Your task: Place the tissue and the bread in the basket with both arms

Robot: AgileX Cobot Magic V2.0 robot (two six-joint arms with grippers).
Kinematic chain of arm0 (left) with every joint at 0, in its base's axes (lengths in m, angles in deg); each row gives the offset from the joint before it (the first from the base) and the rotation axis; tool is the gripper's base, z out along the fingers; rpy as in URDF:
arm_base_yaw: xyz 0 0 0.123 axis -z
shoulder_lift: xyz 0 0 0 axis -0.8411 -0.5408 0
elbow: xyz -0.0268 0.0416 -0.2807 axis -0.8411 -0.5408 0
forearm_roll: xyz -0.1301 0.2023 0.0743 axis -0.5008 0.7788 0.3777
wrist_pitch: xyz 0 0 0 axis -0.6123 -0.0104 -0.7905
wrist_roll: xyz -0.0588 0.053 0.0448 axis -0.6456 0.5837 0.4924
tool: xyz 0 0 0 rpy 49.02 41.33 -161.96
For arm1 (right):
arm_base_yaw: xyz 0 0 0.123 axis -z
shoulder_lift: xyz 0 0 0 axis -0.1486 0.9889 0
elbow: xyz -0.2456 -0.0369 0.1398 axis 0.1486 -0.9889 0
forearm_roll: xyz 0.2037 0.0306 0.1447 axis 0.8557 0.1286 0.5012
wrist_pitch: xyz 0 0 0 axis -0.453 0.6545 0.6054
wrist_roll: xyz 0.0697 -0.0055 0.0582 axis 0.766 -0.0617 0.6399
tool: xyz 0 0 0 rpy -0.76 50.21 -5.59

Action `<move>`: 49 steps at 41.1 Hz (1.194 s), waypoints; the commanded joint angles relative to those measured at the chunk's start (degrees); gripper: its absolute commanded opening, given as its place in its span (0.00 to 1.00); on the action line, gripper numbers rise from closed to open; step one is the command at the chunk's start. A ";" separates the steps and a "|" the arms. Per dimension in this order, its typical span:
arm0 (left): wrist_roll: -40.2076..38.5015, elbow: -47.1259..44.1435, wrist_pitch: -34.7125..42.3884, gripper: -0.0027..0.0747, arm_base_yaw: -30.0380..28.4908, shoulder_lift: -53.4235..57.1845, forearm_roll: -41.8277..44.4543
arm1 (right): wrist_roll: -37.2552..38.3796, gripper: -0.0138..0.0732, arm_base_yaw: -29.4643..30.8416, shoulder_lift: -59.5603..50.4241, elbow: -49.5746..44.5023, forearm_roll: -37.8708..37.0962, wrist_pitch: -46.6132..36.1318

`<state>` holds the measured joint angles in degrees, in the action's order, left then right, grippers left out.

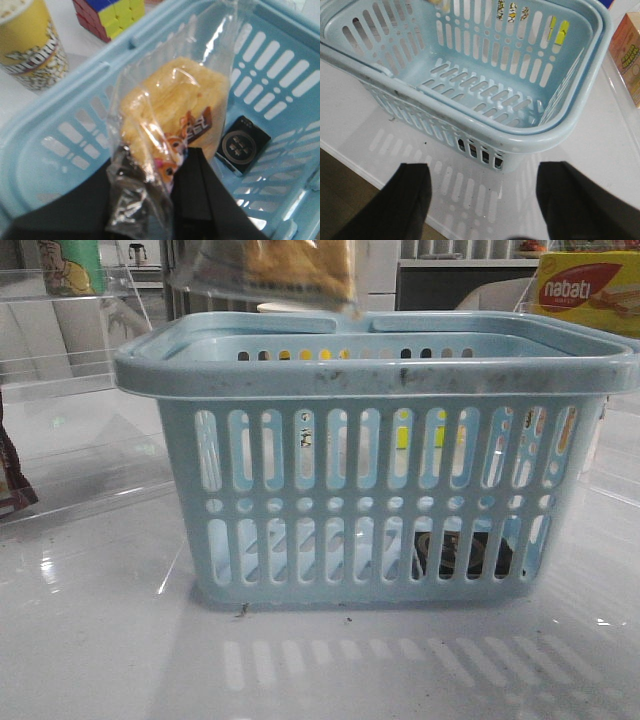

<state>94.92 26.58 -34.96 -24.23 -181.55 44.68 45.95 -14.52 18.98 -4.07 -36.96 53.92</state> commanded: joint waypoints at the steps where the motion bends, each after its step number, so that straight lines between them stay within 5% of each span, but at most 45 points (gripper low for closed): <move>1: -0.07 1.30 3.20 0.15 1.63 -0.91 -1.61 | -0.42 0.79 0.04 -0.20 1.61 0.13 -3.80; 12: -0.07 1.30 2.94 0.17 2.40 -7.85 -2.31 | -0.42 0.79 0.04 -0.20 1.61 0.13 -3.80; 24: -0.07 1.40 3.27 0.58 2.40 -7.56 -3.91 | -0.42 0.79 0.04 -0.20 1.61 0.13 -3.80; 36: -0.07 0.76 2.11 0.57 2.40 3.53 -3.81 | -0.42 0.79 0.04 -0.20 1.61 0.13 -3.80; 49: 1.57 -13.42 2.52 0.57 2.40 24.52 -3.55 | -0.42 0.79 0.04 -0.20 1.61 0.13 -3.80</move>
<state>95.87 15.69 -35.02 -22.12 -164.04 42.48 45.95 -14.52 18.98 -4.07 -36.96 53.92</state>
